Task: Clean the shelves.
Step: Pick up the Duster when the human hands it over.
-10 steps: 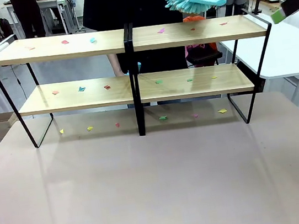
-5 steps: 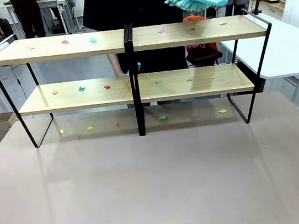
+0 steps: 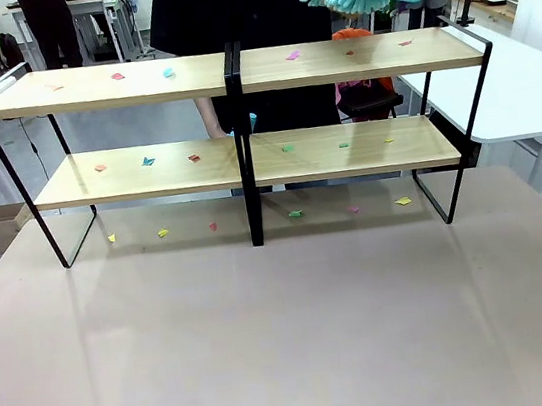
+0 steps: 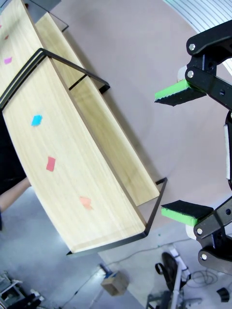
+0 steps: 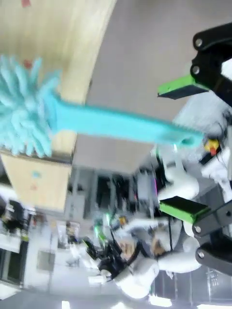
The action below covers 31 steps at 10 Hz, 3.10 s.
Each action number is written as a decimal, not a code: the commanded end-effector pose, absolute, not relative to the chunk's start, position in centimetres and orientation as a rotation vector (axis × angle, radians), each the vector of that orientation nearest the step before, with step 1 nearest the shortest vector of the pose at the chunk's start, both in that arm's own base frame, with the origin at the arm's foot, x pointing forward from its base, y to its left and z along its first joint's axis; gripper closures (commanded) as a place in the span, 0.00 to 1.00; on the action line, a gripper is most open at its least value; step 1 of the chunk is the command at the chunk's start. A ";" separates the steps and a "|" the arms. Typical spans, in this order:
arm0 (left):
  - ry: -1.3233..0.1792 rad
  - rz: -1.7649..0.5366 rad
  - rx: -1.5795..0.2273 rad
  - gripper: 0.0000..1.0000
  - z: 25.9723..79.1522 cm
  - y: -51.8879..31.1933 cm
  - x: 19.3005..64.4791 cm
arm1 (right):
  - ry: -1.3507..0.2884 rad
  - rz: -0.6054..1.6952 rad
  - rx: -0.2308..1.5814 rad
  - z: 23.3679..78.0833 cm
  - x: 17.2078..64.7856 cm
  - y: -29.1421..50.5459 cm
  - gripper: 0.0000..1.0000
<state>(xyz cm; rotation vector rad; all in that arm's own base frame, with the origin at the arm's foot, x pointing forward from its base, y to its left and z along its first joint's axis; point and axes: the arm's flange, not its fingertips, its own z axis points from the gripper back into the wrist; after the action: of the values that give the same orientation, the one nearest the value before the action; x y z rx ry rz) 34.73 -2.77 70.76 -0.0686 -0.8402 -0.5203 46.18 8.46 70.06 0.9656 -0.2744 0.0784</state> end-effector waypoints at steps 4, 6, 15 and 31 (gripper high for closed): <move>-0.840 -0.521 -0.069 0.00 70.8 -2.8 34.7 | -0.122 -0.228 1.176 67.1 50.4 9.1 0.00; -0.840 -0.521 -0.069 0.00 70.8 -2.8 34.7 | -0.129 -0.239 1.214 66.7 50.7 9.1 0.00; -0.840 -0.521 -0.069 0.00 70.8 -2.8 34.7 | -0.102 -0.238 1.193 65.9 51.3 9.7 1.00; -0.840 -0.521 -0.069 0.00 70.8 -2.8 34.7 | 0.018 0.828 0.740 72.5 27.1 -2.3 1.00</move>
<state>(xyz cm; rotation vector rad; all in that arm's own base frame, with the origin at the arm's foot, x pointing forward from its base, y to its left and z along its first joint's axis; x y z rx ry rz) 34.68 -2.88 70.80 -0.0677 -0.8409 -0.5223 26.49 -1.22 74.62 0.7386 0.0366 0.8027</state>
